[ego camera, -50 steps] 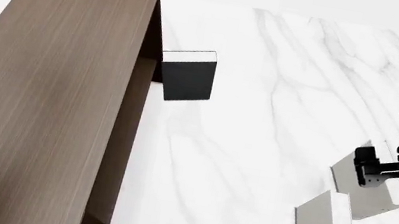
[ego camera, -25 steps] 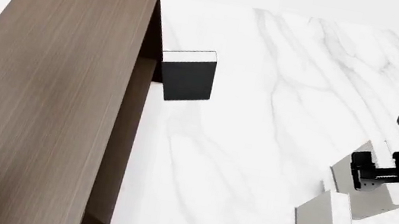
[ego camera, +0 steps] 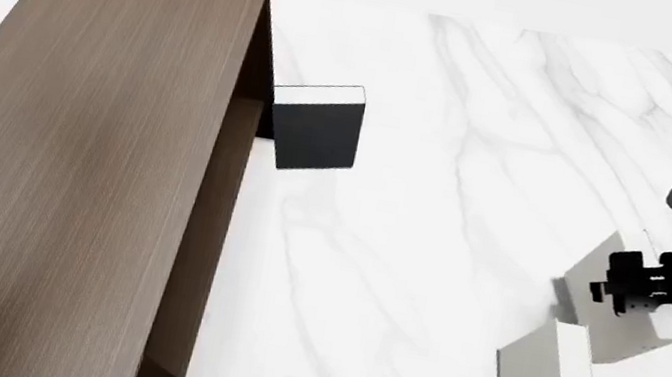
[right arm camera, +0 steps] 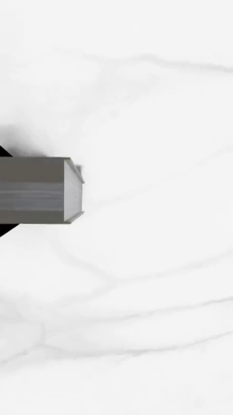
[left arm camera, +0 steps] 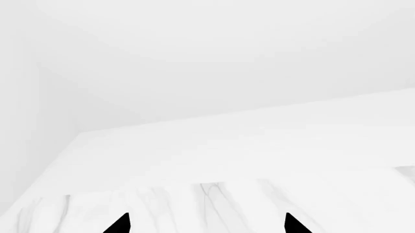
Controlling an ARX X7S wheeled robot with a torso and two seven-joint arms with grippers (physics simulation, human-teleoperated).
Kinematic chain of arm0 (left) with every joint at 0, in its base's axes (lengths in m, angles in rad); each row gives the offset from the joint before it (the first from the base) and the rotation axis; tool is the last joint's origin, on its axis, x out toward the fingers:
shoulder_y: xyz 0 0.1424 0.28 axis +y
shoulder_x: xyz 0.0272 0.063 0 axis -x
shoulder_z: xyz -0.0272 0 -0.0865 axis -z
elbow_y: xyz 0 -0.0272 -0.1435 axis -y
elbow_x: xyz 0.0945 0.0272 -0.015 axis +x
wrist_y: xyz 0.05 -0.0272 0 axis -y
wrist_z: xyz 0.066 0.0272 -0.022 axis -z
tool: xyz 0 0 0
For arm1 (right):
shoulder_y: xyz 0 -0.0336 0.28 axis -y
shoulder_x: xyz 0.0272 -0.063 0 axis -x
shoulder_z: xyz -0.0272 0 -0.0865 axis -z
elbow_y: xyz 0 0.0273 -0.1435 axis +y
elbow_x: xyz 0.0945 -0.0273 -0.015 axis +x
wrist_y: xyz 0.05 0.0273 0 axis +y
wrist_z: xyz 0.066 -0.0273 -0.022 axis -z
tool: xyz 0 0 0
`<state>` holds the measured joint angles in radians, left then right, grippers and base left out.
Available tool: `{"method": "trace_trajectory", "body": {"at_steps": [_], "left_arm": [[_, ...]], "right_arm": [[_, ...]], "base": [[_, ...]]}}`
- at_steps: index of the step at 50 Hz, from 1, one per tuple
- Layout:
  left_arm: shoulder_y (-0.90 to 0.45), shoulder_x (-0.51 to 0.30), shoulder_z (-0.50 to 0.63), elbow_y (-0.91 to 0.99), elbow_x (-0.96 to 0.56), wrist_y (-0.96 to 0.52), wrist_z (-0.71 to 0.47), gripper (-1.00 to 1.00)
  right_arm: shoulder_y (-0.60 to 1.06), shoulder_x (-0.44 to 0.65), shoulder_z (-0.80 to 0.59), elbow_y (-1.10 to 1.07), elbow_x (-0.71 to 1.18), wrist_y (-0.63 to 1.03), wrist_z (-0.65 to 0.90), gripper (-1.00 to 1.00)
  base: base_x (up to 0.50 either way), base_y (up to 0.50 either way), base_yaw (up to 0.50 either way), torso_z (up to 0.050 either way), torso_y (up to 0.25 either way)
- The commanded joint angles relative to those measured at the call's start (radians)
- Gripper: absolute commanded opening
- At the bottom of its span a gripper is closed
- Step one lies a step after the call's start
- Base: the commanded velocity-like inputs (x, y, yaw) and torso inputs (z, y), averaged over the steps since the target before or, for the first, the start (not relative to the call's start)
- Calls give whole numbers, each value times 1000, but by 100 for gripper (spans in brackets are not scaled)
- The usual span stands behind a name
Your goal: Pick up the book on the right and place it under the cabinet shelf.
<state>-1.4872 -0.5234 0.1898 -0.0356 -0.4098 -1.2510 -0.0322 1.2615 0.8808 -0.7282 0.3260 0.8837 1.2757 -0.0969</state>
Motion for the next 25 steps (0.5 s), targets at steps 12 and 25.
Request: {"method": "trace_trajectory", "body": {"at_steps": [12,25], "left_arm": [[1,-7,-5,9,-7,-6,-3,100],[-14,-5,4,-1,-7,-2,-2,100]], "right_arm": [[170,-40,-9,9,-79,5,18,-100],[207,-78,65,-30,-13,36,47,-100]], "base": [[0,0,0,0,0],[0,0,0,0,1]]}}
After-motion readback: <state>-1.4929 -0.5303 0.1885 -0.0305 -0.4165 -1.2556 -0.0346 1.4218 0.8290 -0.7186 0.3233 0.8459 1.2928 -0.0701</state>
